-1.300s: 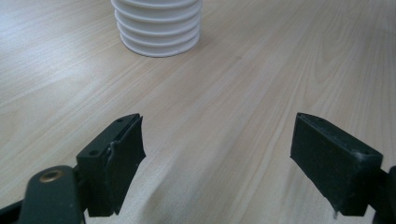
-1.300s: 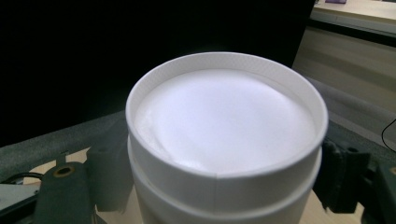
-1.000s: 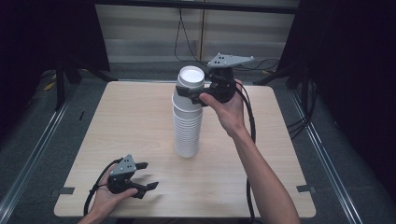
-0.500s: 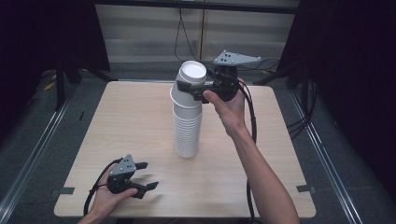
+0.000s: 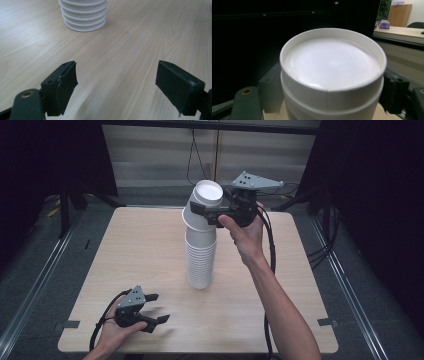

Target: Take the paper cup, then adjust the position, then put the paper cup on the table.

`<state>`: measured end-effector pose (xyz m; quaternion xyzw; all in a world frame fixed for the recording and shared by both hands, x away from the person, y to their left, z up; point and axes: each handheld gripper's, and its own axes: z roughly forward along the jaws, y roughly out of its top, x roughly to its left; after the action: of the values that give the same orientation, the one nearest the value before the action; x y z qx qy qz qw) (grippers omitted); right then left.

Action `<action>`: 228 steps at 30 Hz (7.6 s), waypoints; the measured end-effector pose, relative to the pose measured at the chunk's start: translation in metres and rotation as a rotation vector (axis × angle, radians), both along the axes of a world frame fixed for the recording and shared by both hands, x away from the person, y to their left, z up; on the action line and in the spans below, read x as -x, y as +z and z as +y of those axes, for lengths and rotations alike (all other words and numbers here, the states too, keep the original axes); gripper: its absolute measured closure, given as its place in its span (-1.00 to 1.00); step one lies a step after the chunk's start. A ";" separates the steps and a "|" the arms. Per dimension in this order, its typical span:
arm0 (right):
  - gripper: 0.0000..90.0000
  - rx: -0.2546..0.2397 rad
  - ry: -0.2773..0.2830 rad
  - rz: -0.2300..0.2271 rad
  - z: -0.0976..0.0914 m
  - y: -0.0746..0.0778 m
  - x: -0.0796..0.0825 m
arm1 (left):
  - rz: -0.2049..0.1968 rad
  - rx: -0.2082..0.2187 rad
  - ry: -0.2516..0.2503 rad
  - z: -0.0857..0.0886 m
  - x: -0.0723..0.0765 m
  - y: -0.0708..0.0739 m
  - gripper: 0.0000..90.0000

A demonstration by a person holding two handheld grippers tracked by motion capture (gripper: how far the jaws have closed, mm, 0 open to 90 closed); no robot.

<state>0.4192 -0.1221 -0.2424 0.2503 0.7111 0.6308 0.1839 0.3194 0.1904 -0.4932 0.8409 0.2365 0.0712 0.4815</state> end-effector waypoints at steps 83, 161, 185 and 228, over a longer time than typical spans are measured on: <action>-0.52 -0.115 -0.065 -0.009 -0.086 -0.037 0.074 | -0.068 0.100 0.085 -0.007 -0.011 0.027 -0.63; -0.52 -0.061 0.251 0.270 -0.015 -0.192 0.080 | -0.046 0.254 -0.218 -0.055 -0.009 0.036 -0.66; -0.51 -0.055 0.270 0.282 0.008 -0.203 0.089 | -0.020 0.227 -0.245 -0.069 -0.013 0.026 -0.78; -0.69 -0.046 0.324 0.335 0.001 -0.196 0.089 | -0.012 0.110 -0.317 -0.071 -0.014 0.029 -0.67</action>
<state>0.3302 -0.1212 -0.4381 0.2383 0.7479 0.6179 -0.0458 0.3334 0.1194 -0.4644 0.8396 0.1017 -0.0134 0.5334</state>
